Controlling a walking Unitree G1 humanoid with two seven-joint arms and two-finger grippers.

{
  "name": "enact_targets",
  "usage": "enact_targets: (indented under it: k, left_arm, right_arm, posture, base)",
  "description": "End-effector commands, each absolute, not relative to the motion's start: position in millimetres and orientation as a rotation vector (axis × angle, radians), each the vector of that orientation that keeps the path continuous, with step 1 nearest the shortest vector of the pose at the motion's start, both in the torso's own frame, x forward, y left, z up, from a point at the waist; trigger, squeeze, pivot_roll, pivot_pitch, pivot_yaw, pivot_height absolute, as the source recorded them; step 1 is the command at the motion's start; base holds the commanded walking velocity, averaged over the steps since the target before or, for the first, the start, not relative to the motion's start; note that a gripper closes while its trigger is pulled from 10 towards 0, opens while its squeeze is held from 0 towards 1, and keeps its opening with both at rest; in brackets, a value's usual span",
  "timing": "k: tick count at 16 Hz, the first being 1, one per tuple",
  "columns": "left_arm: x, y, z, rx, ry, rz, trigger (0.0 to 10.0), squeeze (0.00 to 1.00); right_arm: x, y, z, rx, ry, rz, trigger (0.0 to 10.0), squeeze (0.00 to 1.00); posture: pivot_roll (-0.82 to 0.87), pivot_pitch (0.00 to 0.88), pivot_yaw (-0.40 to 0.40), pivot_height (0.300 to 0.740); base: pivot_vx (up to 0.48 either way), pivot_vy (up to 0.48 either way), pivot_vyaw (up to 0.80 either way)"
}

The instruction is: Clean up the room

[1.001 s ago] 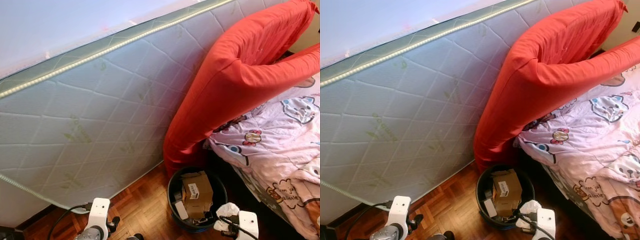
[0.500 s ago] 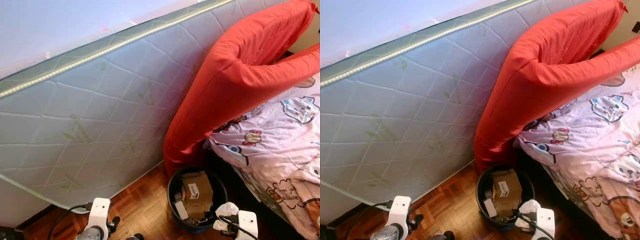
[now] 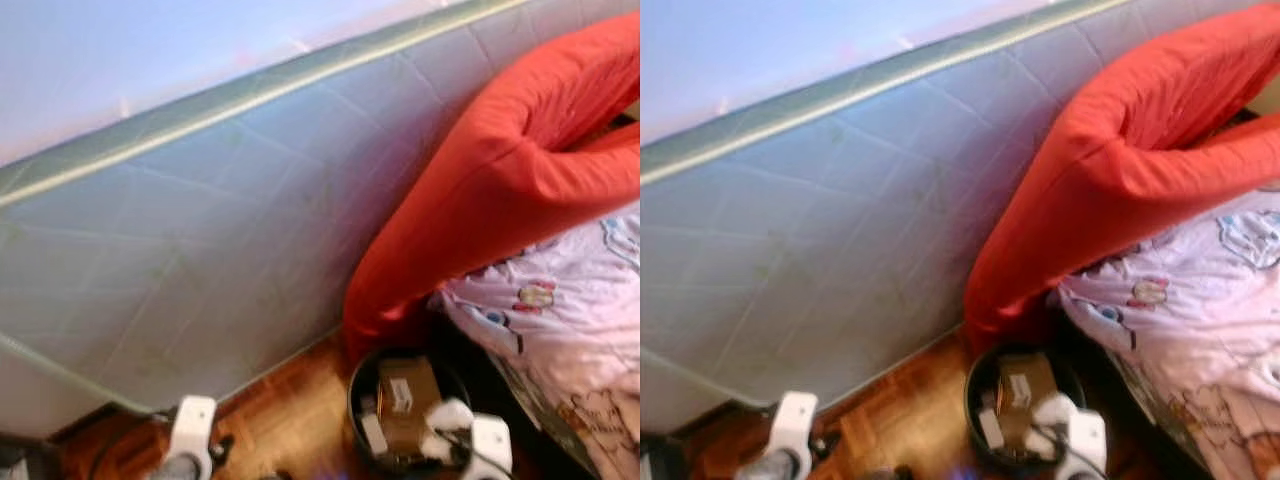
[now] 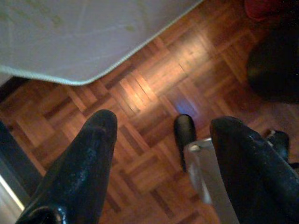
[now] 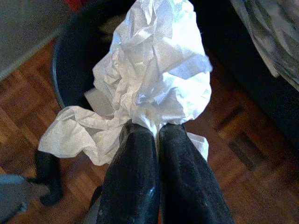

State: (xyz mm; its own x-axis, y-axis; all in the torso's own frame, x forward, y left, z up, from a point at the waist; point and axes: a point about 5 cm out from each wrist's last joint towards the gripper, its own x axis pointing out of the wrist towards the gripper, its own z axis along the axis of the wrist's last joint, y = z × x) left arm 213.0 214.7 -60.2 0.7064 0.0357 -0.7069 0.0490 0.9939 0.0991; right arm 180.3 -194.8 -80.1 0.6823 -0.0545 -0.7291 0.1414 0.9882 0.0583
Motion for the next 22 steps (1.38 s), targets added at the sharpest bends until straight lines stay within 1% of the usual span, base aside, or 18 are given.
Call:
enact_targets:
  k: [1, 2, 8, 9, 10, 12, 13, 16, 18, 20, 22]
  left_arm:
    - [205, 210, -66, 0.097, 0.82, -0.017, 10.0, 0.0]
    - [205, 210, -66, 0.097, 0.819, -0.017, 10.0, 0.0]
    - [204, 211, -66, 0.091, 0.813, -0.022, 10.0, 0.0]
    - [206, 211, -65, 0.087, 0.8, -0.019, 10.0, 0.0]
    - [212, 211, -61, 0.075, 0.759, -0.01, 10.0, 0.0]
    - [228, 209, -49, 0.059, 0.666, 0.003, 10.0, 0.0]
    - [239, 208, -41, 0.05, 0.611, 0.013, 10.0, 0.0]
    - [255, 201, -28, 0.023, 0.531, 0.008, 10.0, 0.0]
    - [272, 193, -13, -0.002, 0.427, -0.006, 10.0, 0.0]
    - [275, 193, -10, -0.001, 0.41, 0.0, 10.0, 0.0]
    - [269, 197, -14, 0.007, 0.428, 0.003, 10.0, 0.0]
  right_arm:
    - [166, -201, -86, 0.113, 0.858, -0.131, 10.0, 0.0]
    - [166, -201, -86, 0.113, 0.861, -0.132, 10.0, 0.0]
    - [167, -201, -86, 0.108, 0.849, -0.135, 10.0, 0.0]
    - [172, -201, -83, 0.108, 0.817, -0.135, 10.0, 0.0]
    - [181, -201, -77, 0.084, 0.77, -0.134, 10.0, 0.0]
    - [194, -200, -70, 0.097, 0.715, -0.128, 10.0, 0.0]
    - [200, -198, -67, 0.101, 0.697, -0.113, 10.0, 0.0]
    - [209, -195, -62, 0.096, 0.672, -0.098, 10.0, 0.0]
    - [223, -191, -54, 0.088, 0.628, -0.088, 10.0, 0.0]
    - [228, -193, -50, 0.083, 0.603, -0.104, 10.0, 0.0]
    - [232, -198, -46, 0.065, 0.575, -0.107, 10.0, 0.0]
  posture:
    - [0.08, 0.168, 0.015, 0.74]
    - [0.08, 0.168, 0.015, 0.74]
    - [0.08, 0.171, 0.015, 0.74]
    - [0.09, 0.177, 0.016, 0.74]
    - [0.09, 0.179, 0.015, 0.74]
    - [0.09, 0.184, 0.014, 0.74]
    - [0.09, 0.187, 0.013, 0.74]
    - [0.09, 0.2, 0.012, 0.74]
    - [0.11, 0.213, 0.008, 0.74]
    - [0.1, 0.219, 0.006, 0.74]
    - [0.11, 0.227, 0.002, 0.74]
  base:
    - [0.247, 0.0, 0.0]
    - [0.247, 0.0, 0.0]
    - [0.0, 0.0, 0.0]
    - [0.0, 0.0, 0.0]
    - [0.0, 0.0, 0.0]
    - [0.0, 0.0, 0.0]
    - [0.0, 0.0, 0.0]
    - [0.0, 0.0, 0.0]
    - [0.0, 0.0, 0.0]
    - [0.0, 0.0, 0.0]
    - [0.0, 0.0, 0.0]
